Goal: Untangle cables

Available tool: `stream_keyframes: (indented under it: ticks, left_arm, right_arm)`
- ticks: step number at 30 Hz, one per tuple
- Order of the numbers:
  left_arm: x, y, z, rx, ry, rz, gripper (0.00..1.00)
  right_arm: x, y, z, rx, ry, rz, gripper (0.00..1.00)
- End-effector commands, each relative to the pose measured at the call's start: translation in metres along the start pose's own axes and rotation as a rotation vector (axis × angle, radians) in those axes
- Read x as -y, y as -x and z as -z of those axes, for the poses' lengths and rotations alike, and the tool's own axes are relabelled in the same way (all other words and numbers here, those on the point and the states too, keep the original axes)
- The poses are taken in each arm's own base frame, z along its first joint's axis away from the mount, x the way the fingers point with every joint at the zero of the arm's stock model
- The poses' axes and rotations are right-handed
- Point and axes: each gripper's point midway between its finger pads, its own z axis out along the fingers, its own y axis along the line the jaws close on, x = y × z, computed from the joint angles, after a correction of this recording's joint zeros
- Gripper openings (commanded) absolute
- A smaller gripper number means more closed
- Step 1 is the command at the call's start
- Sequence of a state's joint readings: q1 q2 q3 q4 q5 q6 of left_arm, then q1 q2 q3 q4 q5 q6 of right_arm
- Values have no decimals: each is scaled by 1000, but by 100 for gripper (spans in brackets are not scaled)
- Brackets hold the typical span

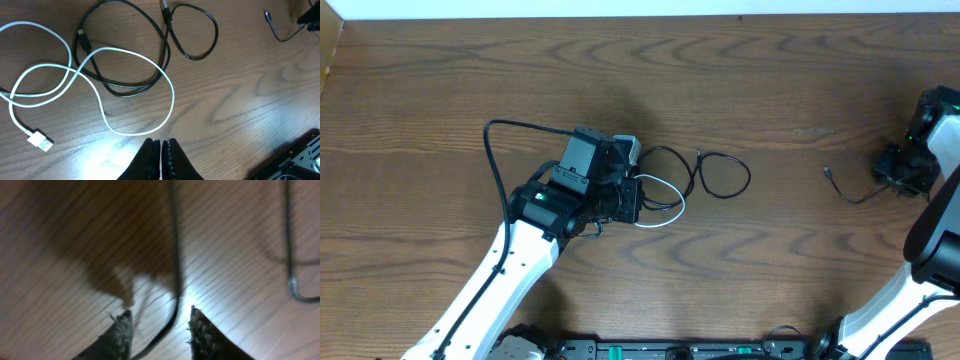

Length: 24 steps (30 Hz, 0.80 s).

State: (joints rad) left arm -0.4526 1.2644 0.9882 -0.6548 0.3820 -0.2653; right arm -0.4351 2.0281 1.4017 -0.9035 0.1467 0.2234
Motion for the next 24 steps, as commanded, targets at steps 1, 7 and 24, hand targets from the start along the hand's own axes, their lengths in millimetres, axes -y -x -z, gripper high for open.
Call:
stream_keyframes:
  ticks: [1,7,24]
  left_arm:
    - [-2,-1,-1,-3,14,6,9]
    - [-2,0,-1,-2,14,5,9]
    - [-2,-1,-1,-3,14,6,9]
  right_arm:
    - [13,11,1,32,-14,-59,21]
    - [23,34,33,138,11,-93,1]
    - [57,108,195,670,-79,209,1]
